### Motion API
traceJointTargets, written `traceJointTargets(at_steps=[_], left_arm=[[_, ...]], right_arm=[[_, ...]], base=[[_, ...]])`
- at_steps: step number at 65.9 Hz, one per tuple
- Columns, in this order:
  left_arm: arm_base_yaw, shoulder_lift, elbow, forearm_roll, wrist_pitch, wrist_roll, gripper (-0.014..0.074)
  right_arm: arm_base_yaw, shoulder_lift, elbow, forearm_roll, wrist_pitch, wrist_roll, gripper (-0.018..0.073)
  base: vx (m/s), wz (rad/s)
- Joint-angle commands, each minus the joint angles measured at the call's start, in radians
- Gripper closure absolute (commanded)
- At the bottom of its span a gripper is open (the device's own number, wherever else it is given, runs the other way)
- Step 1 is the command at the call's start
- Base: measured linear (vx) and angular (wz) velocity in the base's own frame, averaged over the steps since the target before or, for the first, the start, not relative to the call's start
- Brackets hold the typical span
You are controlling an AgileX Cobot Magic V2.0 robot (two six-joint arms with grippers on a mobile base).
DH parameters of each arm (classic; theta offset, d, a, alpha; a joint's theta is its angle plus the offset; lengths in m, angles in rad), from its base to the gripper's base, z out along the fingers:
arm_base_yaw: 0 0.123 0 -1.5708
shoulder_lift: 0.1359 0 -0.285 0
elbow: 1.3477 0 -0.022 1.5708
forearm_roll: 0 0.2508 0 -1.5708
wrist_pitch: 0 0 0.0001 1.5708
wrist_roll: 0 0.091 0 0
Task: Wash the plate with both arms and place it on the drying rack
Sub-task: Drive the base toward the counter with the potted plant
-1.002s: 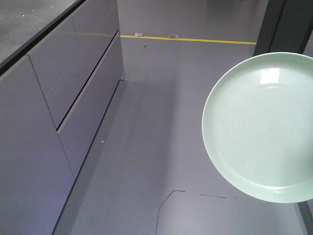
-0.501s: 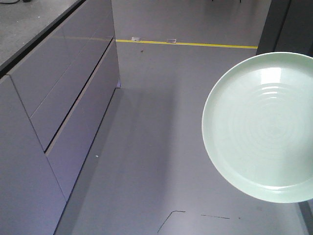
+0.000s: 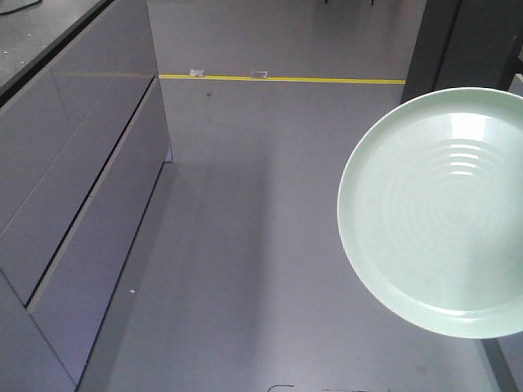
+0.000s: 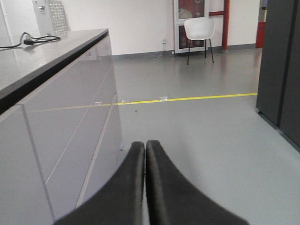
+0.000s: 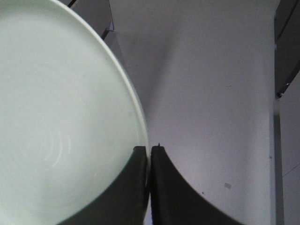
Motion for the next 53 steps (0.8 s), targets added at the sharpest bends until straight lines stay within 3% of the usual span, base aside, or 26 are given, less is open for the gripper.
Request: traceJointTargets(at_steps=[1,53], left_arm=[[-0.008,0.005,0.025,-0.008,-0.076,-0.004,0.0603],[-0.008,0.005,0.025,-0.008,-0.076,-0.004,0.0603]], right_arm=[[-0.006,-0.004,-0.023,0.012,-0.067,0.001,0.0563],[-0.006,-0.004,-0.023,0.012,-0.067,0.001,0.0563]], base=[[0.23,-0.21],[0.22,-0.15]])
